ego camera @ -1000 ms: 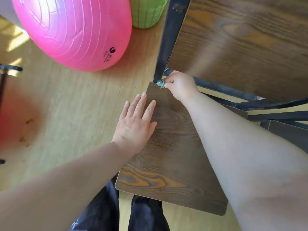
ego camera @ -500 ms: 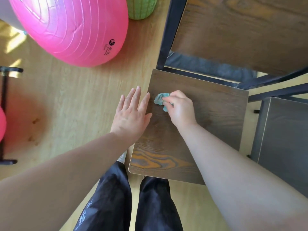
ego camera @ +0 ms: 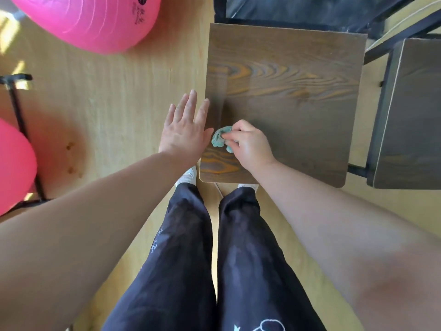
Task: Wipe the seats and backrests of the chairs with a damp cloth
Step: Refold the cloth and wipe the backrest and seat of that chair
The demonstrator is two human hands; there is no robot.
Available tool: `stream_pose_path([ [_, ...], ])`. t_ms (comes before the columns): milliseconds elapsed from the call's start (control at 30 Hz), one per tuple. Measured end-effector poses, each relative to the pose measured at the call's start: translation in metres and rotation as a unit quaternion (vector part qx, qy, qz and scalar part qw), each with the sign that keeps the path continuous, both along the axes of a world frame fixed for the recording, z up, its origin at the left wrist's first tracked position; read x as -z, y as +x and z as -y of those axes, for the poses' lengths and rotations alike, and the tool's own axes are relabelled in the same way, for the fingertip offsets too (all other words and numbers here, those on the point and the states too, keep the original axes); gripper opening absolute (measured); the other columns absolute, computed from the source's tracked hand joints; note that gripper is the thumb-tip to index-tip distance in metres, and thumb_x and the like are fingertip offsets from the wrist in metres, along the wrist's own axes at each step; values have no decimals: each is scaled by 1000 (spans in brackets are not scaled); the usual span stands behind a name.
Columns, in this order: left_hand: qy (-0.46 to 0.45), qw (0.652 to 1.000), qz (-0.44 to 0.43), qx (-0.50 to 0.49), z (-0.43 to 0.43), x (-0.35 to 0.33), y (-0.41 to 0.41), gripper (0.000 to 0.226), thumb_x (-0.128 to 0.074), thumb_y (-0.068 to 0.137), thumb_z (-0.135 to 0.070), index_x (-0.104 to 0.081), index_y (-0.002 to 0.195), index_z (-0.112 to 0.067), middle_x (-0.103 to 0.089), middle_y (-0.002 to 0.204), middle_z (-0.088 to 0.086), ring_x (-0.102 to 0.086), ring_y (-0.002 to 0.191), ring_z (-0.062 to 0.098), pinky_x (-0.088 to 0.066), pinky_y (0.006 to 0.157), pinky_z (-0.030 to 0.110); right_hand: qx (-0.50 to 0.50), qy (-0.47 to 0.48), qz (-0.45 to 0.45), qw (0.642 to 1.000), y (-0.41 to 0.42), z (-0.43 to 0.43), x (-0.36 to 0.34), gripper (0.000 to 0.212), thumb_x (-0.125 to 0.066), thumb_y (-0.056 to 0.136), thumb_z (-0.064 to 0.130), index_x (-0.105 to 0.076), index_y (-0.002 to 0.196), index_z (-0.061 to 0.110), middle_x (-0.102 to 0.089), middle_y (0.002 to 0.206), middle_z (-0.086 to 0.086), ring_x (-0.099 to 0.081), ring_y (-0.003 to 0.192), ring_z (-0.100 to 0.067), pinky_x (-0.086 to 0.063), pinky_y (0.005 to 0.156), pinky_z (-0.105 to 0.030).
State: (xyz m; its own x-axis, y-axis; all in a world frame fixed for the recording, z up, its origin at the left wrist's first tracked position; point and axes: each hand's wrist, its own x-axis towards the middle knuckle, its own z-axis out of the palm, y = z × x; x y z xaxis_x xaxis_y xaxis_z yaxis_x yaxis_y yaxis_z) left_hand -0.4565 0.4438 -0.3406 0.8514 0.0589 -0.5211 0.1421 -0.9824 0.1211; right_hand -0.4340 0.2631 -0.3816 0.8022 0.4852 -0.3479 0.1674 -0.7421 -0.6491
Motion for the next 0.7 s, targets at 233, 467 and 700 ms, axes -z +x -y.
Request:
stream_pose_path([
  [233, 1, 1000, -19, 4, 23, -4, -15, 63, -30, 105, -42, -4, 159, -21, 2, 167, 7, 6, 154, 23, -1, 125, 44, 10, 8, -98, 995, -30, 8, -3, 11, -65, 93, 24, -60, 90, 15, -61, 95, 0, -60, 90, -15, -51, 78, -28],
  [467, 8, 1000, 4, -8, 48, -19, 16, 63, -25, 105, -45, -3, 159, -21, 4, 167, 7, 7, 154, 22, -1, 125, 43, 14, 60, 17, 998, 40, 52, -23, 13, -69, 89, 12, -77, 100, 10, -60, 93, -1, -58, 82, -18, -45, 75, -23],
  [700, -3, 999, 37, -25, 76, -12, 82, 63, -28, 105, -43, -5, 159, -23, 4, 167, 6, 8, 153, 21, 0, 125, 41, 292, -59, 65, 953, 179, 151, -26, 21, -63, 95, 17, -75, 108, 7, -58, 114, -6, -59, 93, -17, -44, 78, -16],
])
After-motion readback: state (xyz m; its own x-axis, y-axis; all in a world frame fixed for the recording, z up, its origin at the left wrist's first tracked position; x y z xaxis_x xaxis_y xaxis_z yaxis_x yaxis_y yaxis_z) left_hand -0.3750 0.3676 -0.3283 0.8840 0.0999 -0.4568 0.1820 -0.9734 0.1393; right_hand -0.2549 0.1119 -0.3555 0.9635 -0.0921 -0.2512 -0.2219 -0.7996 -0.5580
